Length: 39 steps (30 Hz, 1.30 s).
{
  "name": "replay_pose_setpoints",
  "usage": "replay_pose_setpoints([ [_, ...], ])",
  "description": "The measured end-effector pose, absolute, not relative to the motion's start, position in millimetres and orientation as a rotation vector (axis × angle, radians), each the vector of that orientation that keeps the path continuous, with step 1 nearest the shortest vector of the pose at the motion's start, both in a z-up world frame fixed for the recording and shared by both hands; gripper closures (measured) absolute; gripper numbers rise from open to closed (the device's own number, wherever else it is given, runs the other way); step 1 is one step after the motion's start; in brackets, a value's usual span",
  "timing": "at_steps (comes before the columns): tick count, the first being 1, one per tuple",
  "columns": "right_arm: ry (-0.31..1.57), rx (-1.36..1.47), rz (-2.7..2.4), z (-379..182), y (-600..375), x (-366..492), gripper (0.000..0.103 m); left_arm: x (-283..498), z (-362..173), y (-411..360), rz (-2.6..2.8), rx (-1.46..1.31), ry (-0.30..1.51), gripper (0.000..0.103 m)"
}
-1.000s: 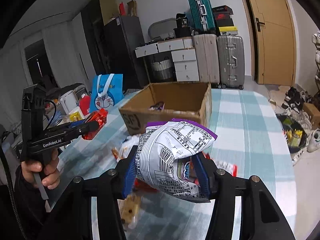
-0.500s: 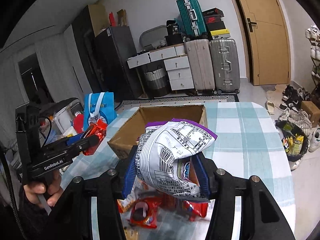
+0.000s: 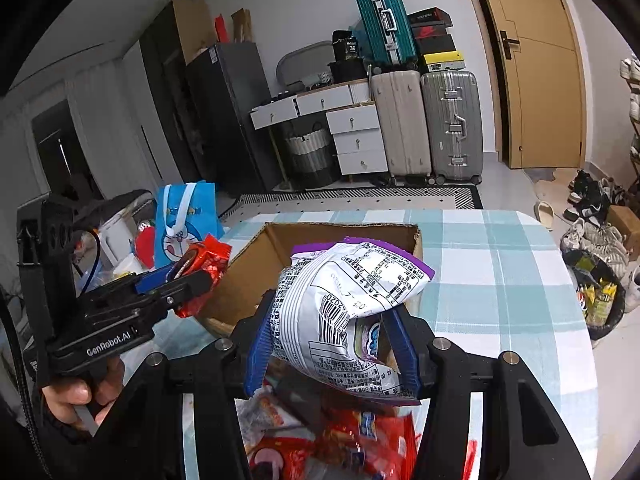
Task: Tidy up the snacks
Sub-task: 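Carry both held packets over the cardboard box, then move both grippers back toward the remaining snacks beside the box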
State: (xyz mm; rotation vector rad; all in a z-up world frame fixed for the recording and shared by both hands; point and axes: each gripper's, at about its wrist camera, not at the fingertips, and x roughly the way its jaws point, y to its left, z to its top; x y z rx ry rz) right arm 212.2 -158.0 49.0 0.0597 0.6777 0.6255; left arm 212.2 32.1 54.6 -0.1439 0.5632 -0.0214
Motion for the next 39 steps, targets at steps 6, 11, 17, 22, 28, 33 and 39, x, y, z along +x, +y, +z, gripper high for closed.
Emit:
replay_pose_setpoints([
  [6,0.688,0.053,0.623,38.8,-144.8,226.8,0.05,230.8,43.0,24.4,-0.01,-0.105,0.577,0.062],
  [11,0.704,0.032,0.627,28.4,-130.9,232.4,0.05,241.4,32.4,18.3,0.011,-0.06,0.584,0.061],
  [17,0.721,-0.005,0.635,17.4,-117.2,237.3,0.049,255.4,22.8,10.7,0.033,-0.042,0.625,0.061],
  [22,0.733,-0.009,0.635,11.2,-112.9,246.2,0.049,266.1,13.7,17.4,0.021,-0.085,0.662,0.061],
  [28,0.709,-0.004,0.62,21.5,-117.9,242.3,0.032,254.8,26.5,20.7,0.014,-0.093,0.651,0.034],
  [33,0.677,-0.017,0.593,40.5,-138.7,225.3,0.004,226.1,40.4,24.6,0.034,-0.096,0.608,0.0],
  [39,0.693,0.018,0.562,46.9,-177.8,194.5,0.001,186.5,40.2,33.6,0.018,-0.115,0.627,0.0],
])
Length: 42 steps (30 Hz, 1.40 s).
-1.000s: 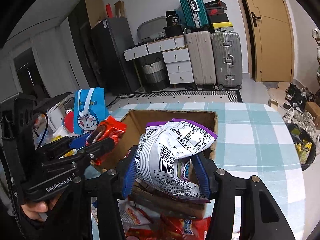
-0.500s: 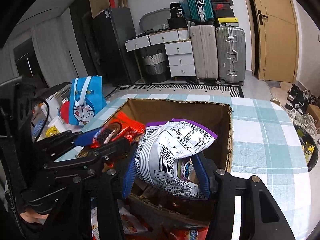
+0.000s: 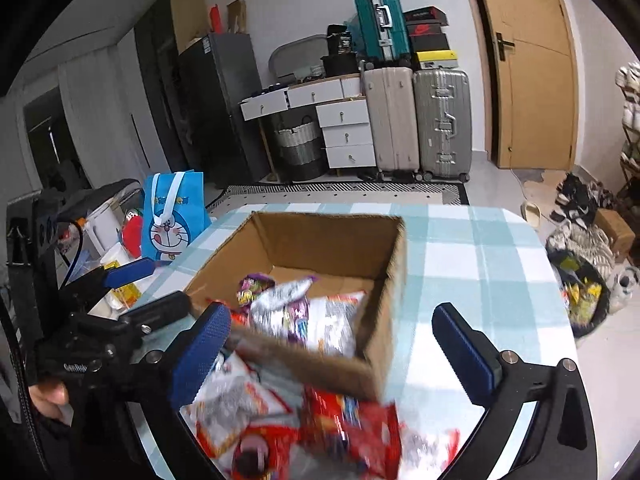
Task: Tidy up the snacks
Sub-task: 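Move both grippers back toward the remaining snacks beside the box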
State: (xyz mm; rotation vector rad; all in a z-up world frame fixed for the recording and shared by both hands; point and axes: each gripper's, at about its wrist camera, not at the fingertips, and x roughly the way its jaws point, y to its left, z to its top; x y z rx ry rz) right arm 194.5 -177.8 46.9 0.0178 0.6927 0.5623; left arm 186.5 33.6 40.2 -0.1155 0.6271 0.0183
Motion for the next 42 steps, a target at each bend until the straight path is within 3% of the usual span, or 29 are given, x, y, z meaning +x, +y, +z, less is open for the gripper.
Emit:
replay_pose_setpoints([
  [11,0.791,0.041,0.506,23.0,-222.4,151.8,0.0,116.1,15.4,37.0,0.032,-0.095,0.63,0.0],
  [42,0.947,-0.129,0.368,-37.0,-239.4,168.8,0.0,127.9,-4.1,37.6,0.041,-0.101,0.694,0.0],
])
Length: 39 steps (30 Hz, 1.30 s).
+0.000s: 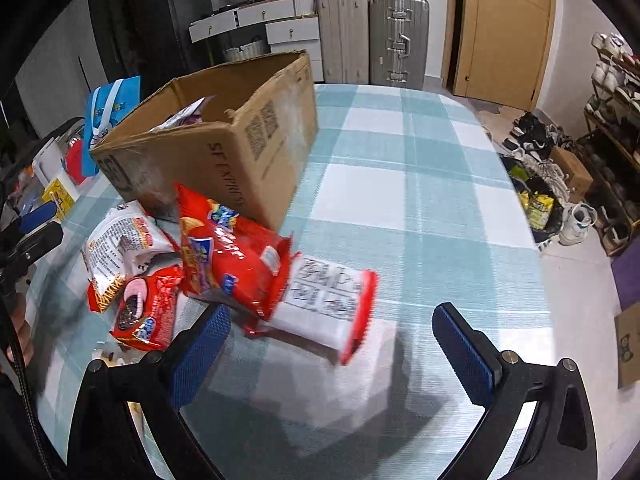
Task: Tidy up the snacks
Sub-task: 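Move both grippers back toward the remaining snacks beside the box, then grasp the white-red pack with right gripper while left grasps white chip bag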
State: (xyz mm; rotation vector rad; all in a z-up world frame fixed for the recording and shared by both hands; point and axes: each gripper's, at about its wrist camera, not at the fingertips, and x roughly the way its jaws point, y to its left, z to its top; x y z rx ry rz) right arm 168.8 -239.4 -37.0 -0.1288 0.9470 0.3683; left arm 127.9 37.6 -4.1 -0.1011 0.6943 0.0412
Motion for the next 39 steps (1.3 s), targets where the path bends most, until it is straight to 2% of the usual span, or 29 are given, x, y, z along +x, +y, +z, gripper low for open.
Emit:
replay_pose_setpoints([
  [5,0.888,-0.055,0.289,-23.7,-259.6,173.3,0.0,128.2,-5.4,36.5,0.041,-0.098,0.698,0.0],
  [22,0.984,-0.126,0.332,-64.6,-224.9,181.5,0.0,128.7,-7.0,34.3,0.03,-0.092,0.703,0.0],
  [39,0.975,-0.12,0.262,-65.1,-238.9,187.9,0.001,131.0,-14.7,34.9,0.023,-0.093,0.722,0.0],
])
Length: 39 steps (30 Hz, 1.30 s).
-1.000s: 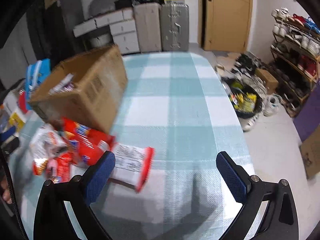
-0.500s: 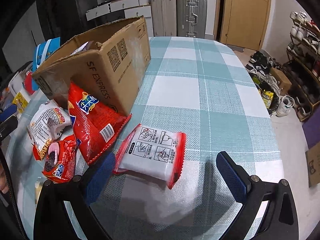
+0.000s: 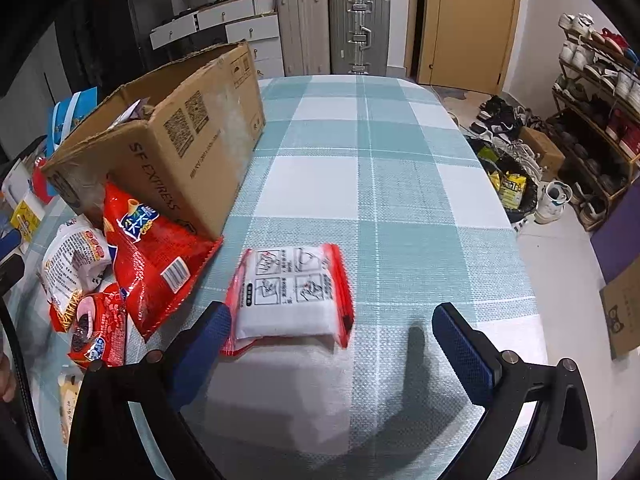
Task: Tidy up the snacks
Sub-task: 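Grasp the white-red pack with right gripper while left grasps white chip bag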
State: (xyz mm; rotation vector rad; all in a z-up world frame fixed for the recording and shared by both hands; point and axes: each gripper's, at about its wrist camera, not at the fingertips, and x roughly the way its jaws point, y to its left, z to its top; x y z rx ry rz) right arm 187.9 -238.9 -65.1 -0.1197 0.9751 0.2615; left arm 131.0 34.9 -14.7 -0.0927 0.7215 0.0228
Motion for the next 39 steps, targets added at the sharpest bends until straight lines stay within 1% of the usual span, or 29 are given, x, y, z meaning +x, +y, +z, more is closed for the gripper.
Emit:
replay_pose_setpoints([
  [3,0.968,-0.117,0.266,-64.5,-237.9,186.8,0.001,131.1,-15.5,34.2,0.022,-0.089,0.722,0.0],
  [5,0.961,-0.099,0.279,-63.1,-238.8,186.2,0.005,132.0,-16.7,34.6,0.021,-0.09,0.725,0.0],
  [7,0.964,-0.091,0.292,-63.2,-238.7,186.3,0.014,131.9,-17.0,34.0,0.021,-0.09,0.727,0.0],
  [8,0.964,-0.082,0.304,-63.1,-238.6,186.2,0.016,132.0,-17.3,33.9,0.02,-0.09,0.727,0.0],
  [15,0.957,-0.058,0.359,-61.6,-234.2,182.6,0.042,132.1,-18.1,34.0,0.02,-0.092,0.726,0.0],
  [17,0.961,-0.05,0.364,-61.2,-234.8,182.1,0.045,132.4,-18.4,34.4,0.021,-0.095,0.727,0.0],
  [21,0.958,-0.015,0.382,-58.8,-239.5,180.9,0.054,132.5,-17.7,36.4,0.02,-0.098,0.725,0.0],
  [24,0.943,-0.009,0.395,-55.7,-240.4,179.1,0.055,132.1,-16.4,38.1,0.018,-0.102,0.722,0.0],
  [32,0.855,0.034,0.434,-28.7,-249.3,166.3,0.055,129.5,-13.7,21.6,-0.032,-0.074,0.716,0.0],
  [39,0.801,0.061,0.469,-8.7,-252.1,155.3,0.055,145.4,-27.6,3.4,-0.038,-0.026,0.762,0.0],
])
